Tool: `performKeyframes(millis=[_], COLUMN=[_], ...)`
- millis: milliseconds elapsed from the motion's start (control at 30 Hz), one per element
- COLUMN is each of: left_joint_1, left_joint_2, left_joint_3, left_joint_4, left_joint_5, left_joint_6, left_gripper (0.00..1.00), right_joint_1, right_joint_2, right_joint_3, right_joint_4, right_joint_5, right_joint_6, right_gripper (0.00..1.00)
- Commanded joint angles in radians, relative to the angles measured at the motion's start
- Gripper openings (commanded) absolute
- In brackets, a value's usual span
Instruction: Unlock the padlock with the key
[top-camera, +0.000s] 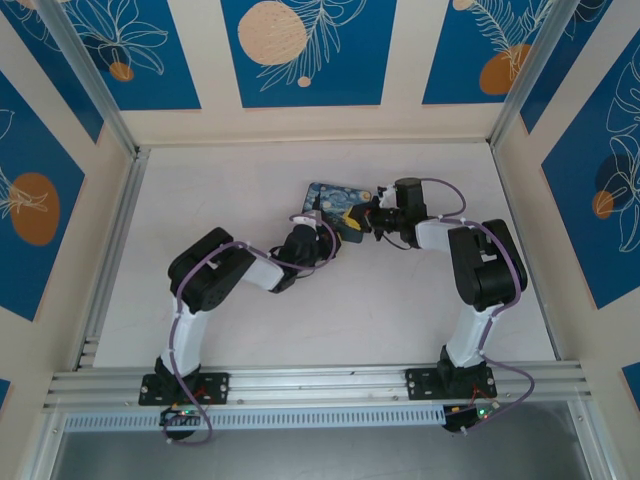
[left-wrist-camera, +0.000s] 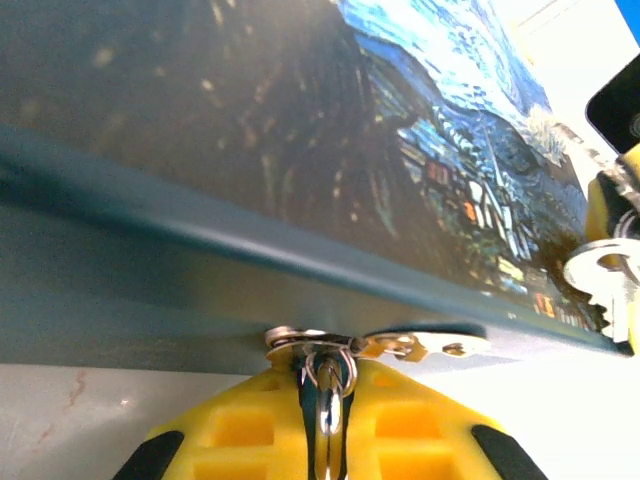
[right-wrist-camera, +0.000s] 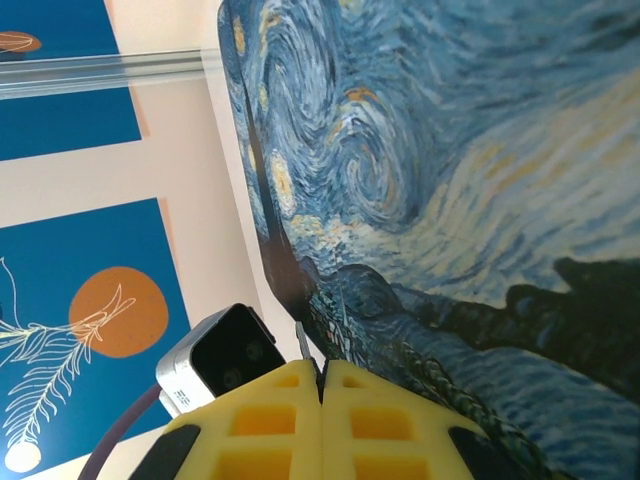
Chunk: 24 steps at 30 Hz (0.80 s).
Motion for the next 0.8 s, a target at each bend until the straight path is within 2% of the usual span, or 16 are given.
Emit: performKeyframes(millis=[0,233,467,767], left_joint_1=[-0.005,0.004,0.033,0.077], left_joint_2=[-0.049,-0.171,-0.249,-0.279], left_joint_3=[0.010,0.028,0.075,0.102], left_joint_4=[-0.115,-0.313,-0.482,-0.516], left_joint_5=[0.020,0.091,0.194,0.302], left_joint_6=[0.002,0.004,-0.037,-0.124], left_gripper=[0.00,0.00,0.00,0.00], right_joint_1=[-0.017,-0.043,-0.046,-0.049], right_joint_2=[-0.025,-0.172,-0.346,-0.600], right_joint_3=[0.034,-0.002,-0.152,-0.361], right_joint_4=[0.006,-0.009,-0.013,-0.133], right_joint_5=[-0.028,-0.040,-0.068,-0.027], right_joint_6=[0.020,0.030,0.025,-0.017], right_gripper=[0.00,0.00,0.00,0.00])
